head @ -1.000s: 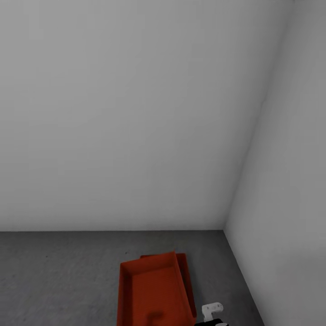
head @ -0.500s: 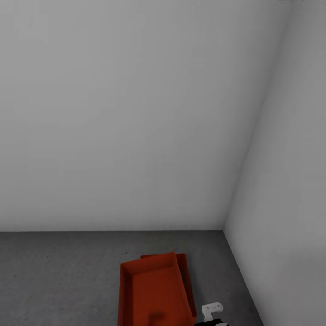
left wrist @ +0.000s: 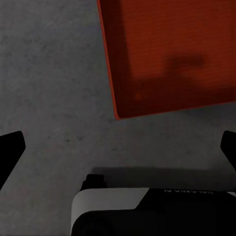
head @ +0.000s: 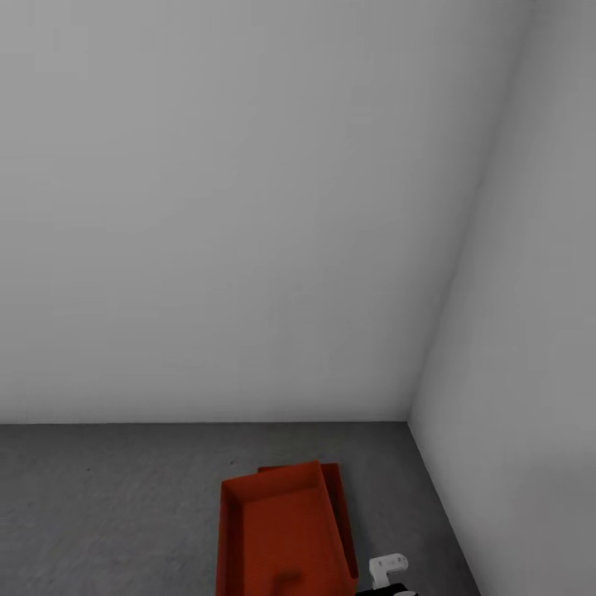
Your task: Move the two storage containers from the living room to the garage. In the garage, place one container on the floor and stack the other container on top of it (either order is fine).
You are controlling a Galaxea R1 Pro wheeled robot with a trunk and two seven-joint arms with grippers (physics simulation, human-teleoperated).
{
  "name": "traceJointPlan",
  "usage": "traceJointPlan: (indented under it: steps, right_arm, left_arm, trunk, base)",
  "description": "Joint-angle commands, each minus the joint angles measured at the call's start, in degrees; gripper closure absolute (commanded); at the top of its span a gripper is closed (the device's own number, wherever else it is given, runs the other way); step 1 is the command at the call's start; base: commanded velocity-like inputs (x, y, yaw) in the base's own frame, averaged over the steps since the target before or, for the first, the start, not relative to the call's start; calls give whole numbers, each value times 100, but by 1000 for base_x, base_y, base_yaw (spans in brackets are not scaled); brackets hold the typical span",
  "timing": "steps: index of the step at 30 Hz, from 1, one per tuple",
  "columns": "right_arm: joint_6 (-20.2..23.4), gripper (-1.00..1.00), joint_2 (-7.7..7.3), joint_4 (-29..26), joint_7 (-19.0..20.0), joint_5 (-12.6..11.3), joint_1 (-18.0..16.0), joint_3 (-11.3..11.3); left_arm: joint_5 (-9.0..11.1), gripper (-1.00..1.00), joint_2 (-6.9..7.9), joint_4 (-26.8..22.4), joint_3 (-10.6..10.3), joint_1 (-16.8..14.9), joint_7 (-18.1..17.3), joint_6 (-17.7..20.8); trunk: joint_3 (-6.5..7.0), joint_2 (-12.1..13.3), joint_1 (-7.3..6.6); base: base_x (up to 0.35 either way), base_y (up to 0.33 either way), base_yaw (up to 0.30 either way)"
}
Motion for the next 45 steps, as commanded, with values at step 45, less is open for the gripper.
traceJointPlan:
  steps: [45]
  right_arm:
    - [42,-100,-2,0,-22,20,79,52]
  left_arm:
    - [51,-100,1,14,-49,42,19,-22]
  trunk:
    - [151,353,-196]
  base:
    - [0,0,0]
